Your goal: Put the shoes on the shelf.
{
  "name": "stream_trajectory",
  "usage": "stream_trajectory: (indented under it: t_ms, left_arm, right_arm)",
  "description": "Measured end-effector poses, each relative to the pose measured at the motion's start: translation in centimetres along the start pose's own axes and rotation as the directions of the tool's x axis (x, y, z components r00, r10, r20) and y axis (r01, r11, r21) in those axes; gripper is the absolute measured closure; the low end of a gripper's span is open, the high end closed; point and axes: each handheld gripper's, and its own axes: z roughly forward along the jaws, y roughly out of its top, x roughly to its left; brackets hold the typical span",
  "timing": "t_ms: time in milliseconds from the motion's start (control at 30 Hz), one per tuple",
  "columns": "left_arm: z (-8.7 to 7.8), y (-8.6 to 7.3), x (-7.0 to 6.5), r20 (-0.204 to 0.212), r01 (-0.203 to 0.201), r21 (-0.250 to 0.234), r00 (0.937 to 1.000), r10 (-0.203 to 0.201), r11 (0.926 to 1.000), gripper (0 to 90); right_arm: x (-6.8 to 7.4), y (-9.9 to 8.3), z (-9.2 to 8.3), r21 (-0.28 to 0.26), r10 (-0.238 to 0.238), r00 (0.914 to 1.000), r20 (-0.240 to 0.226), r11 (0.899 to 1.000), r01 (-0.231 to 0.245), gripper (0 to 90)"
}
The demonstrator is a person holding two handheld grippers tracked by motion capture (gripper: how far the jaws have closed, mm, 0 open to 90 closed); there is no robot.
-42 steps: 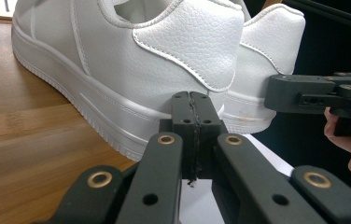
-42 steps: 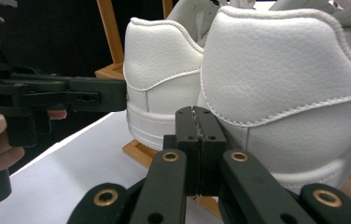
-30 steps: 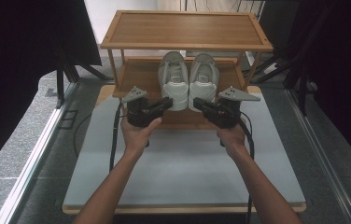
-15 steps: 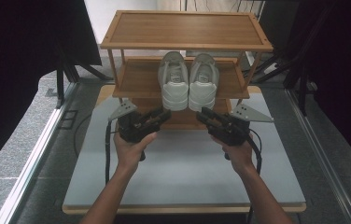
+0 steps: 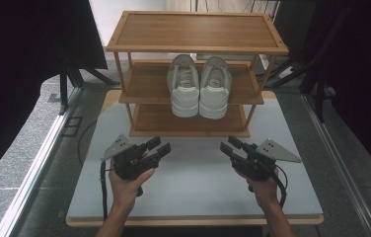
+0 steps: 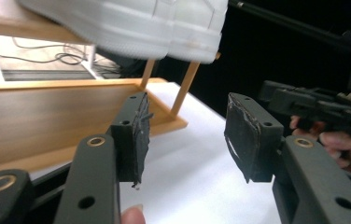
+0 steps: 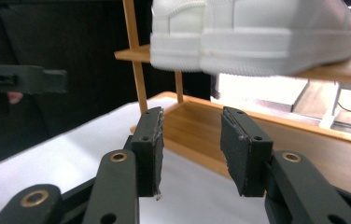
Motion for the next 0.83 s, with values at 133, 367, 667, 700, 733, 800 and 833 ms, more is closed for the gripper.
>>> stream_trajectory:
  t_ms: [133,367,667,700,733,800,833]
  left_arm:
    - [-1.2,-1.0,0.9,-0.02,0.021,0.023,0.9996,-0.021,0.9995,48.9]
    - [-2.8,-2.6,2.0,-0.088,0.017,0.041,0.9961,-0.014,0.999,48.1]
    - [-2.9,-3.0,2.9,-0.077,0.067,0.044,0.995,-0.064,0.9968,47.0]
    - [-2.8,-3.0,2.9,-0.079,0.069,0.044,0.9948,-0.066,0.9966,46.9]
    - [-2.8,-3.0,3.0,-0.073,0.074,0.044,0.9948,-0.071,0.9963,46.9]
    - [-2.7,-3.1,3.1,-0.051,0.099,0.039,0.994,-0.097,0.9943,46.1]
    - [-2.6,-3.1,3.1,-0.049,0.104,0.037,0.9936,-0.102,0.9939,45.7]
  right_arm:
    - [-0.4,-1.5,-1.0,0.02,-0.008,0.9998,0.02,1.0,0.007,57.9]
    - [-1.2,-4.0,-2.3,0.068,0.023,0.9986,0.047,0.997,-0.027,56.6]
    - [-2.3,-5.5,-2.4,0.116,0.055,0.9951,0.082,0.991,-0.064,53.4]
    - [-2.3,-5.5,-2.4,0.115,0.057,0.9949,0.084,0.991,-0.066,52.8]
    - [-2.4,-5.5,-2.5,0.113,0.054,0.9948,0.087,0.992,-0.064,51.8]
    - [-2.4,-5.5,-2.6,0.11,0.053,0.9942,0.093,0.992,-0.064,49.0]
    - [-2.4,-5.5,-2.7,0.108,0.05,0.9937,0.1,0.992,-0.061,47.5]
